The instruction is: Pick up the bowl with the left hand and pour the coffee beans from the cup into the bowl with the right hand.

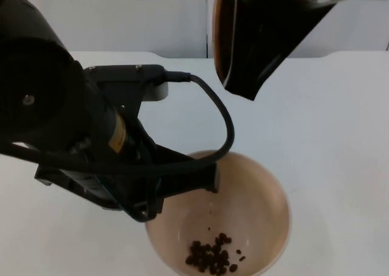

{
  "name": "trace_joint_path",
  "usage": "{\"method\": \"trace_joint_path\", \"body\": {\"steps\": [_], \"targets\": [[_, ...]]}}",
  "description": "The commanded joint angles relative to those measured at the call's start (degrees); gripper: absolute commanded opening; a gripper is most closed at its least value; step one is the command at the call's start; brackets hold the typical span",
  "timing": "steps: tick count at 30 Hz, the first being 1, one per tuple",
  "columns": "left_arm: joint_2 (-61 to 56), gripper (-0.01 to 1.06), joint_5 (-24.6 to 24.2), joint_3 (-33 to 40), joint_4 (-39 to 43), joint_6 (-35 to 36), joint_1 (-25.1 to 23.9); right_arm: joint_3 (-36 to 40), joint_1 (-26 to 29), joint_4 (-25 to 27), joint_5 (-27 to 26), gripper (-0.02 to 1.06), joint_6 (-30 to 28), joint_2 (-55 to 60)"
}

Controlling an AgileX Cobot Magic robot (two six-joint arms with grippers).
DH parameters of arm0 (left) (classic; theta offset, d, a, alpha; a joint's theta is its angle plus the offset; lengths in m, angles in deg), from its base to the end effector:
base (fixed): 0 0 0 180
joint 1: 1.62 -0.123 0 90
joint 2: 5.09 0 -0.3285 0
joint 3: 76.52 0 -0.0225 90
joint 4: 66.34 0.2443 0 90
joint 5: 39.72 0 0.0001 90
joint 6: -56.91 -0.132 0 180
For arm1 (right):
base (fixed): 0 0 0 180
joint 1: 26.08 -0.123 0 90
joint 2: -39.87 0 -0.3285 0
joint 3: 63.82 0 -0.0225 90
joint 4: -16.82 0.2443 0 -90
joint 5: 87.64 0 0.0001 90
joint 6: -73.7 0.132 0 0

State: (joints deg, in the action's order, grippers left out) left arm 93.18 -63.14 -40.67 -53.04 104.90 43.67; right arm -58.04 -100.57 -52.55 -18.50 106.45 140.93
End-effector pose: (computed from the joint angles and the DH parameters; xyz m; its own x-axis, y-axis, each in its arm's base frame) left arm 0.2123 -0.1973 0.1732 -0.9243 0.1066 -0.3666 0.1756 0.9713 -0.1602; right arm 0.2010 0.2926 0.3410 -0.1621 -0.9196 -0.3579 -0.3856 0.3929 -0.8348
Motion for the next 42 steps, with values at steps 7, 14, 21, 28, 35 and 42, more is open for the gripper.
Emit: {"method": "trace_joint_path", "body": {"steps": [7, 14, 21, 28, 35, 42], "targets": [[-0.2, 0.0, 0.3, -0.2, -0.9, 0.4, 0.4, 0.0, 3.5, 5.1, -1.6, 0.0, 0.5, -1.8], [-0.2, 0.0, 0.3, -0.2, -0.9, 0.4, 0.4, 0.0, 7.4, 13.4, -6.9, 0.0, -0.6, -3.9], [-0.2, 0.0, 0.3, -0.2, -0.9, 0.4, 0.4, 0.0, 13.0, 25.1, -12.0, 0.0, -5.1, -6.5], [-0.2, 0.0, 0.2, -0.2, -0.4, 0.4, 0.4, 0.0, 19.3, 38.9, -15.2, 0.0, -12.4, -7.2], [-0.2, 0.0, 0.2, -0.2, -0.4, 0.4, 0.4, 0.0, 24.7, 48.1, -16.9, 0.0, -17.3, -7.2], [-0.2, 0.0, -0.3, -0.2, -0.4, 0.4, 0.4, 0.0, 25.4, 50.6, -17.0, 0.0, -18.8, -7.2]]}}
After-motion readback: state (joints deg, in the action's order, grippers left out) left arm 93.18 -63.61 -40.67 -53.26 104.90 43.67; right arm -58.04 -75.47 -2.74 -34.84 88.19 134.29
